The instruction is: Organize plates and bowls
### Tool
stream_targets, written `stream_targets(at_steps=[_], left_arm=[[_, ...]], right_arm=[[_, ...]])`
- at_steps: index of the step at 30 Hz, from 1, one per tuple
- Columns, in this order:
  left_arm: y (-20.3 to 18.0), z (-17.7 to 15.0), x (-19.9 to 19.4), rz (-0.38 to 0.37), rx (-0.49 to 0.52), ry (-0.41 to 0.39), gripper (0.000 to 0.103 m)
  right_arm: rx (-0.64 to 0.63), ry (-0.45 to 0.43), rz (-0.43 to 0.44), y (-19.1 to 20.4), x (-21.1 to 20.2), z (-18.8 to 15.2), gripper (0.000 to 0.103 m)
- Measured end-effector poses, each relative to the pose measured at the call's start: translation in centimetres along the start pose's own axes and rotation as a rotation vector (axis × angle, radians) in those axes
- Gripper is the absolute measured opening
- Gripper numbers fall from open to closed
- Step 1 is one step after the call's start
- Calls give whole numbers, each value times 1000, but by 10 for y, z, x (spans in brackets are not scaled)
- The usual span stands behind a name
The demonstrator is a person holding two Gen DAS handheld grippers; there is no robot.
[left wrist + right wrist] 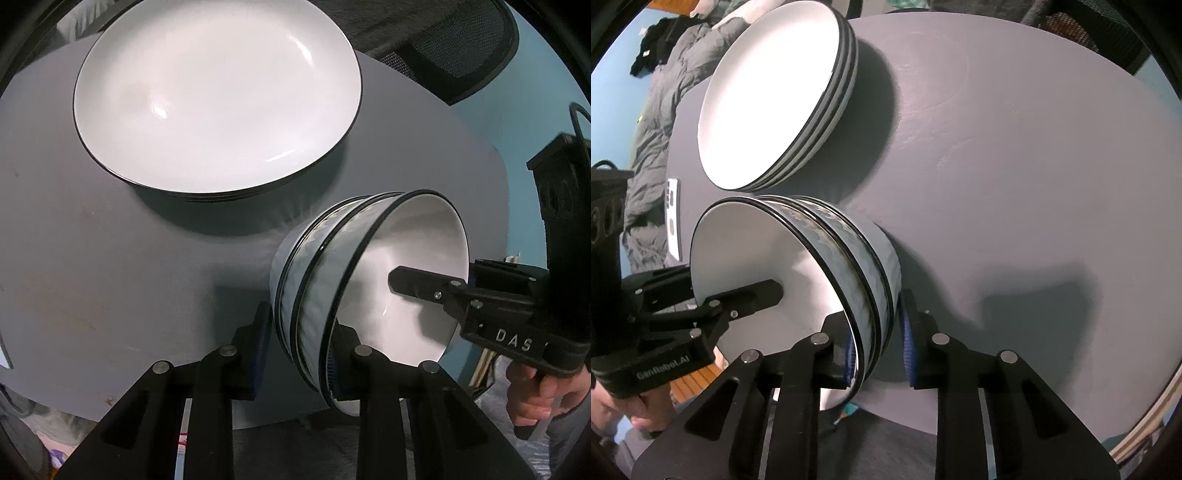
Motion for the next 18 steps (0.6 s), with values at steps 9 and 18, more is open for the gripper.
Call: stream_targets(at_steps=[9,18], left_arm=[[1,3,-9,33,-9,-24,24],[-3,3,-24,31,4,-33,24]], right_arm=[[36,-3,13,0,-3,-4,20],[52,-21,28,4,-16,-4,19]])
Point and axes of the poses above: each gripper's, at about its wrist camera, not at the fingertips, and x roughly the way its jaws point, y to its left, z to its top, the point moved 9 cm from there along x, roughly the way its jaws point, and after that the axes turned 3 degrees about y, right-handed, at the moved point
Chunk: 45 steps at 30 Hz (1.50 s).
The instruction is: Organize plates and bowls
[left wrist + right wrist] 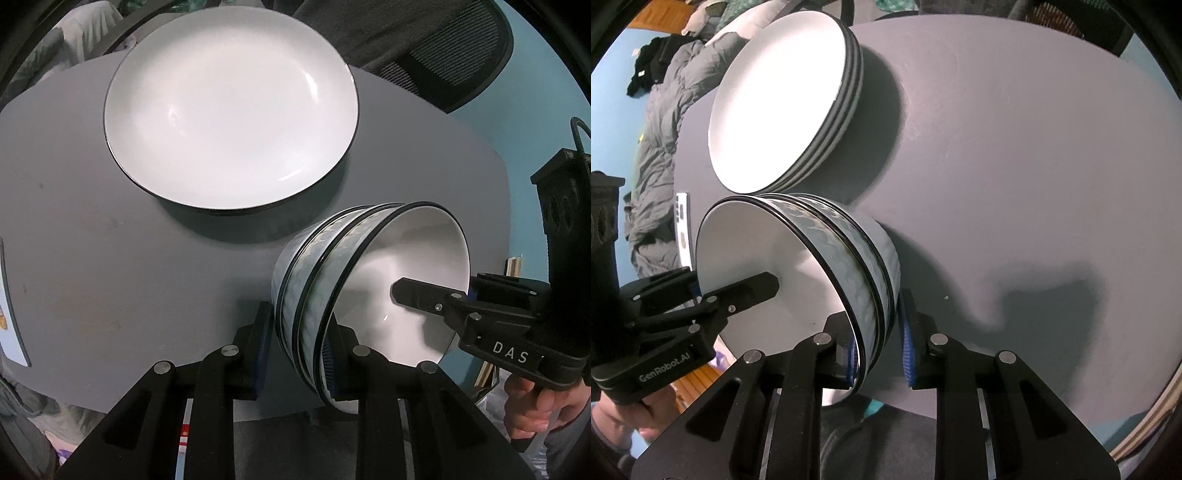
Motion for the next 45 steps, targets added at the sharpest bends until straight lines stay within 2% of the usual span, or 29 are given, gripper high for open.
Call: stream_targets(at_steps=[17,25,37,41,45], left_arm=[[6,19,-50,-11,9,-50,24],[15,50,-74,12,12,-83,24],[55,104,-70,74,-27,-96,24],[62,112,-64,89,-18,-86,24],[68,115,-61,94,-14,-90,24]], right_arm=[[-42,-56,-4,22,-41,16,19],[-83,-94,-19,39,-58,44,19],[-85,-74,5,64,-35,101,19],[-60,-56,23,65,-25,112,19],[-55,-46,4,66,-16,115,19]])
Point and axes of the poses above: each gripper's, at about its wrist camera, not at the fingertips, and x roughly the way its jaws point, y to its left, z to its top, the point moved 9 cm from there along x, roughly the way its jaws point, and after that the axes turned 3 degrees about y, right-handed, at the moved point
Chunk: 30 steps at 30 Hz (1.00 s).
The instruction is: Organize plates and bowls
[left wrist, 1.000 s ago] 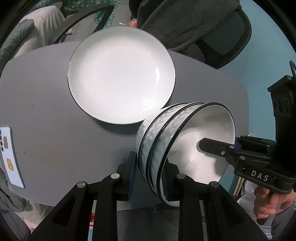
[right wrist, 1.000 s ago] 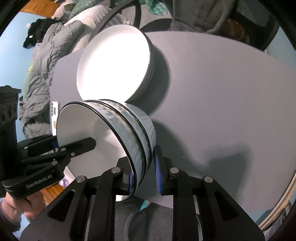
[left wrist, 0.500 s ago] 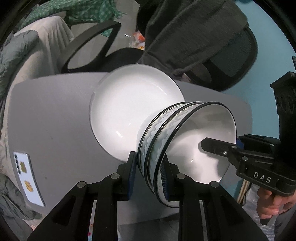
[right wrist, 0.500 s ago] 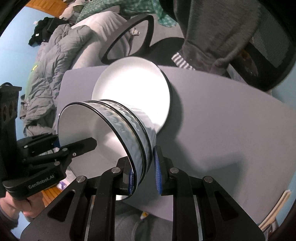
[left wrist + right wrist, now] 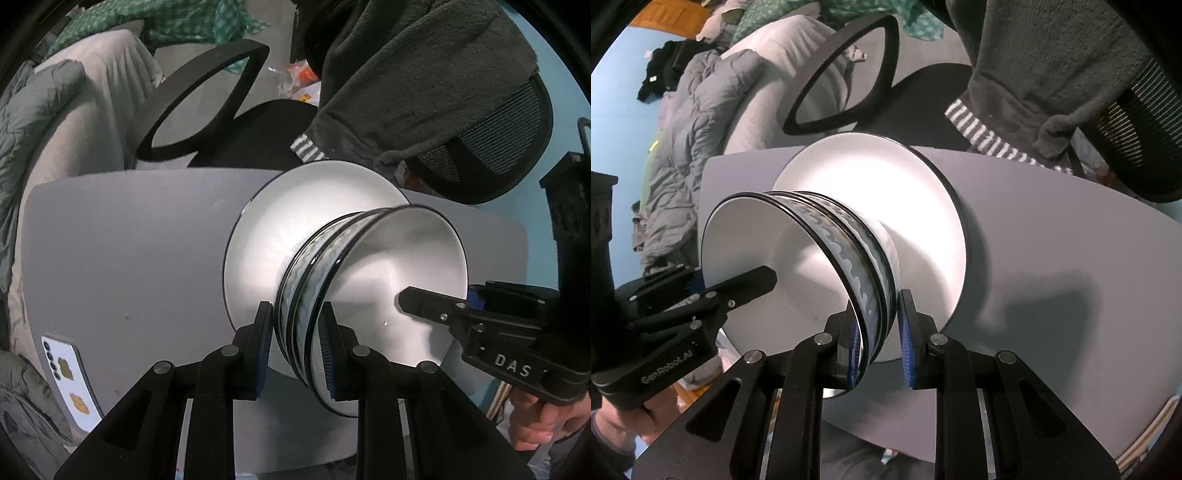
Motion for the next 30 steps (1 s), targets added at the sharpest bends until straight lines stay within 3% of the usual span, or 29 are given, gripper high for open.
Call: stream_targets(at_steps=[10,17,20,21,26,30], left_arm=[[0,6,5,5,13,-18,24],[6,5,-6,13,-14,-76,26],[11,2,-22,41,-30,-118,39],[12,1,-27,46,-30,-131,49],[15,-6,-69,65,-57,-233,58],[9,-13,-102,59,-56,-298,74]], right_arm=[[-44,-35,-88,6,0,5,20],[-53,-79,-156,4,-4,6,28],[-42,-109,-199,1,-13,6,40],[-40,-123,-212,0,-18,7,44],[-48,-204,-294,1,-55,5,57],[-77,-280,-359,8,-88,1,63]])
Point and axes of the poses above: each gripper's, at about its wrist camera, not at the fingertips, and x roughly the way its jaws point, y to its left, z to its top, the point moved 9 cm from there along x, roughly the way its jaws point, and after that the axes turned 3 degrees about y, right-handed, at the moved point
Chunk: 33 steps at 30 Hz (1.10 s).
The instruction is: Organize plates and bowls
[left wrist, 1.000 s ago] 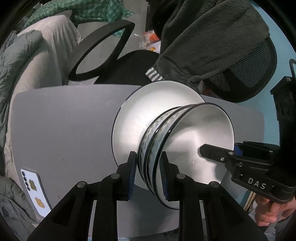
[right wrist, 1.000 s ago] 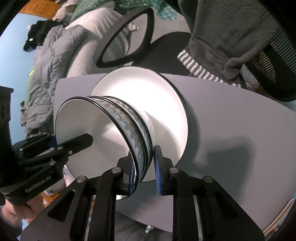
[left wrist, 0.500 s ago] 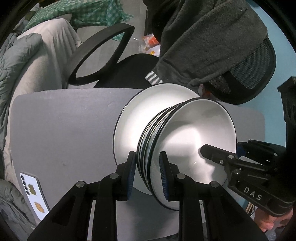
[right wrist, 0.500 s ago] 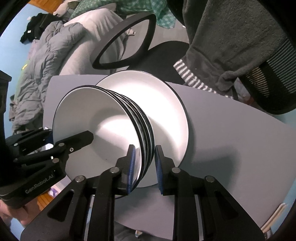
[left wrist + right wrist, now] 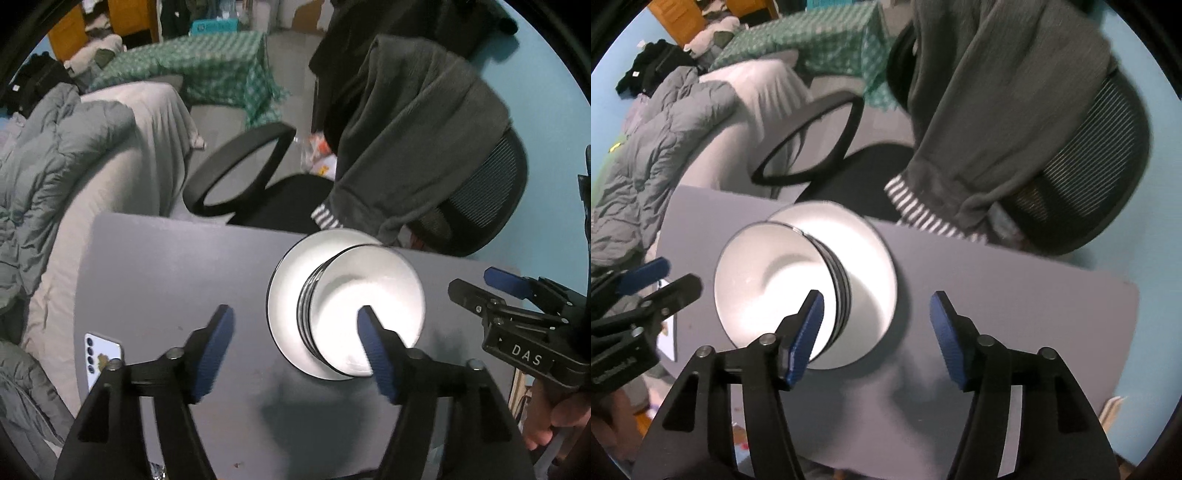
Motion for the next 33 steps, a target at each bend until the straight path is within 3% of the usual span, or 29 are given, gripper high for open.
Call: stream_targets(at_steps=[4,14,18,27,33], left_arm=[[-7,1,-34,-10,9,-60,77],[-17,1,-108,29,35,-219,82],[-19,1,-127,32,41,-264,88],[-29,-7,-138,35,101,-286,88],[-31,-13,-138,14,79,-260,88]], right_arm=[[-19,-80,-47,-2,-33,0,63],[12,-213,-23,2,-100,-6,63],[22,-245,-33,2,-118,-9,63],[26,-278,-24,7,-135,-14,63],[37,-295,-29,5,-142,-15,63]])
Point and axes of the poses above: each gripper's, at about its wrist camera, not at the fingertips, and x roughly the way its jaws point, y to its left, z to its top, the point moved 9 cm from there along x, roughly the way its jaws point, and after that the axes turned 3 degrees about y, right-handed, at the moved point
